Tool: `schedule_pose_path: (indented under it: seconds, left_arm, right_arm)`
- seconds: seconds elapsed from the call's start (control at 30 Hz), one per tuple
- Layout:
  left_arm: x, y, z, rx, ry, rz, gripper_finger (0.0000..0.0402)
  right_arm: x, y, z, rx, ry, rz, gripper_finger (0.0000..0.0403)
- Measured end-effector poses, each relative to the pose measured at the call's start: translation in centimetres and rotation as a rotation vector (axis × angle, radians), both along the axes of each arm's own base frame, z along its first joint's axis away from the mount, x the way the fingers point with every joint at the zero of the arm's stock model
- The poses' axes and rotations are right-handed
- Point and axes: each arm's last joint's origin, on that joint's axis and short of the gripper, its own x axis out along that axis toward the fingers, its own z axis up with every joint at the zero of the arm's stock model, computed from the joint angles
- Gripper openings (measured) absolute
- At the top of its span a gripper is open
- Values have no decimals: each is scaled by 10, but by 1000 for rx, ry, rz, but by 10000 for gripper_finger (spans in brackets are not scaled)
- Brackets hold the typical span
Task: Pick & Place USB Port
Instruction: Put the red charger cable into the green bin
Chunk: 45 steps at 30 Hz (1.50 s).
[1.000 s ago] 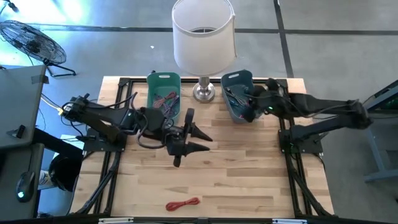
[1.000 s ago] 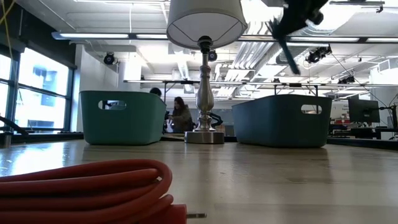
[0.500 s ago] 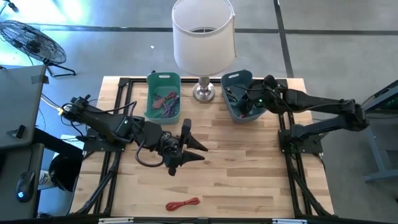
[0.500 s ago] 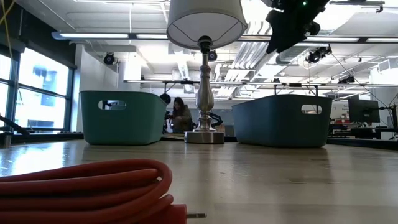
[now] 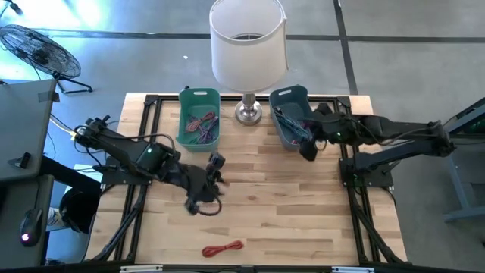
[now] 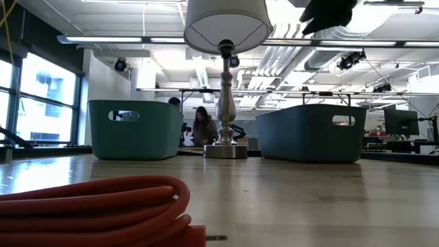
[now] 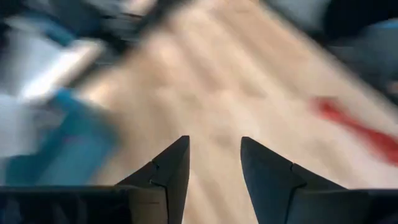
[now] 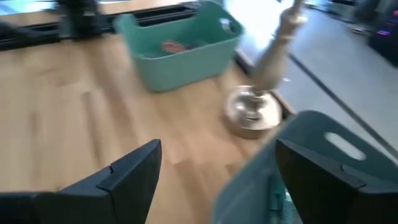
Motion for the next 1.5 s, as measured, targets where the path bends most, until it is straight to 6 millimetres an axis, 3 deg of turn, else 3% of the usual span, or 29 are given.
schedule_pose_path:
  seconds: [0.13, 0.3, 0.87, 1.2, 1.5]
  left_arm:
    - [1, -17, -18, -132, 190, -140, 140]
    - [10, -42, -40, -209, 305, -162, 140]
    - [38, -119, -144, -325, 554, 342, 140]
    - [57, -134, -196, -371, 658, 432, 140]
    - [62, -139, -206, -440, 641, 505, 140]
  right_arm:
    - [1, 16, 0, 10, 1, 102, 306]
    - [4, 33, -1, 13, -6, 176, 306]
    - [8, 67, -4, 20, -14, 346, 306]
    - [3, 83, -4, 28, -6, 441, 306]
    - [-2, 97, -5, 23, 3, 510, 306]
